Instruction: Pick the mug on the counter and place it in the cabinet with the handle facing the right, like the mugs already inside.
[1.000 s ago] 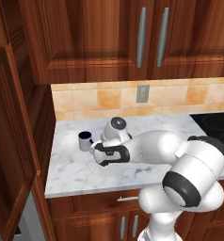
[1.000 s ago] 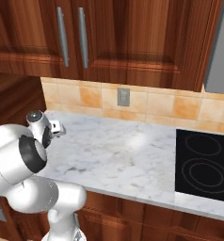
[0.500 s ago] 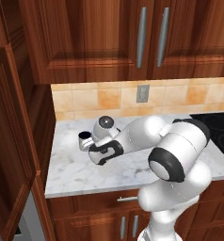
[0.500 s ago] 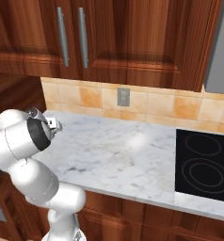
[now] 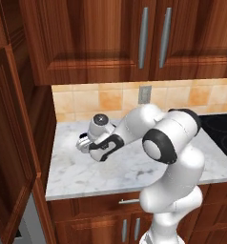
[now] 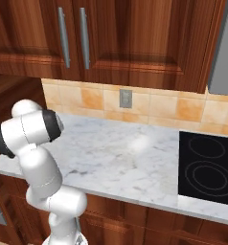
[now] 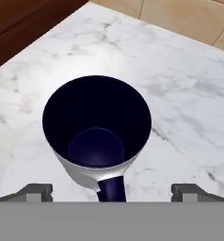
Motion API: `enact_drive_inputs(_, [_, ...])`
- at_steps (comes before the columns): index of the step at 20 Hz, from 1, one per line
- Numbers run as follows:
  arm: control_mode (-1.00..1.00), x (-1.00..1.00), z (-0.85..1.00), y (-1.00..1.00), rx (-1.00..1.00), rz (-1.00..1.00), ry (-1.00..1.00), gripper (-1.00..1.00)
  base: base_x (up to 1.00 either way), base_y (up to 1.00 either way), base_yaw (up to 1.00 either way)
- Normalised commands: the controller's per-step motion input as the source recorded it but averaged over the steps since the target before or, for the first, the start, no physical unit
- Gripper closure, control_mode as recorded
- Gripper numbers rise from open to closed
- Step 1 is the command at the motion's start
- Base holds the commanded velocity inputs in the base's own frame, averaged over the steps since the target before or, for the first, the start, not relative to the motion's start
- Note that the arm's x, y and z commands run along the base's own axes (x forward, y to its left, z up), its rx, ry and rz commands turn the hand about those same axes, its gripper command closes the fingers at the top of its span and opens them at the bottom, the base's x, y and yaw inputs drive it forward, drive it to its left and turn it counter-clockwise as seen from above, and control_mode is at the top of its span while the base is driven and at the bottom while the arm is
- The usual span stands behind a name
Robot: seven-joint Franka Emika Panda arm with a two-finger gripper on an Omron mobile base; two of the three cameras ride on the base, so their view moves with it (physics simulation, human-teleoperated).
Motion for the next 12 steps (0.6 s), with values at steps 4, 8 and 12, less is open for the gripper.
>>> enact_drive_inputs(4, [-1.0,0.09,-0.24,0.0,0.0,-0.01,0.03,-1.0,0.0,0.0,0.0])
enact_drive_inputs(8, [-1.0,0.0,-0.28,0.0,0.0,-0.02,0.07,-1.0,0.0,0.0,0.0])
enact_drive_inputs(12, [-1.0,0.06,-0.2,-0.02,0.01,-0.01,0.04,-1.0,0.0,0.0,0.0])
